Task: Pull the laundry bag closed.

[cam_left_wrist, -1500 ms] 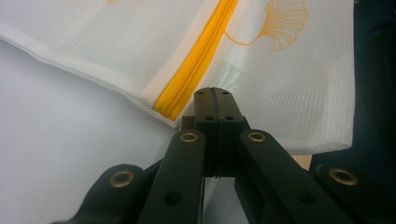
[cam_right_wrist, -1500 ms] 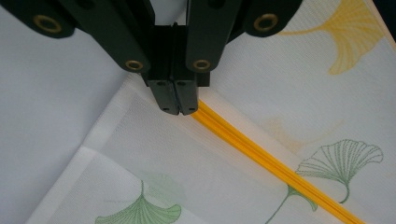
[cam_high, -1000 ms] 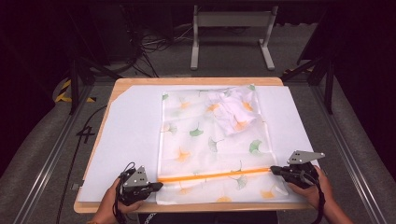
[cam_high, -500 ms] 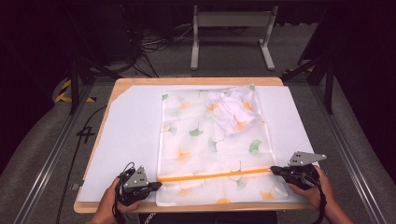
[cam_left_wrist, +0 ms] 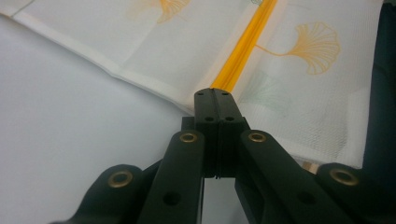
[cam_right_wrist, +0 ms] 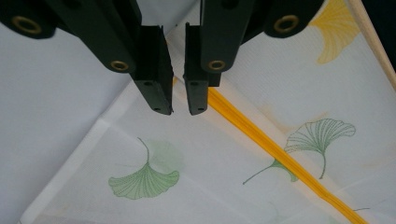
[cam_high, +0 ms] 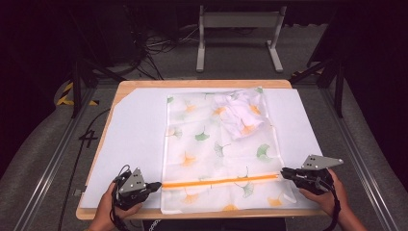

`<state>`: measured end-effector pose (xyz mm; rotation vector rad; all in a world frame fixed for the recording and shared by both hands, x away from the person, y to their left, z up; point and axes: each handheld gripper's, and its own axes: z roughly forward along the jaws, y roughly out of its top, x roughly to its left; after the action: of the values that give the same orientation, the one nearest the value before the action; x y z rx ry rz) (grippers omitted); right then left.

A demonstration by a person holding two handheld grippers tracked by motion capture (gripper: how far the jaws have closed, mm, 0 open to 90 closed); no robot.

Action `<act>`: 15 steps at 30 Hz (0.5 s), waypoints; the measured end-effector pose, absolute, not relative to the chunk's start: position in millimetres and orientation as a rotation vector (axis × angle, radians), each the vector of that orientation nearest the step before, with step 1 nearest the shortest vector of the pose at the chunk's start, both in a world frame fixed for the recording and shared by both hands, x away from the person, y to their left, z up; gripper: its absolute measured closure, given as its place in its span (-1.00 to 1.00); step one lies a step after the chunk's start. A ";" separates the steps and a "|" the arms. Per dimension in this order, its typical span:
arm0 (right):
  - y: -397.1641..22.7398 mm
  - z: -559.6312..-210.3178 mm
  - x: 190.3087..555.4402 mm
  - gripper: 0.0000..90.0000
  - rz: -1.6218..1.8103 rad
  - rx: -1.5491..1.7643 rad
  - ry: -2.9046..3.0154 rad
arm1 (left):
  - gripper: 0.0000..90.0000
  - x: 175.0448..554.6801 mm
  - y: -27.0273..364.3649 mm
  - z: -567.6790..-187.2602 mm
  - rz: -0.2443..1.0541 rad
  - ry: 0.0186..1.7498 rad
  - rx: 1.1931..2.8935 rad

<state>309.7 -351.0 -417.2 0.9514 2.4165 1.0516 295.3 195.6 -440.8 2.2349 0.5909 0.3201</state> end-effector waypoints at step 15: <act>-359.9 -409.4 313.5 0.13 1.035 0.921 2.304 | 0.50 300.4 215.9 -434.9 0.471 0.674 2.198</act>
<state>313.5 -359.9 -409.4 0.9208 2.3045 1.0354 300.4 215.9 -434.9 2.1977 0.6739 0.4711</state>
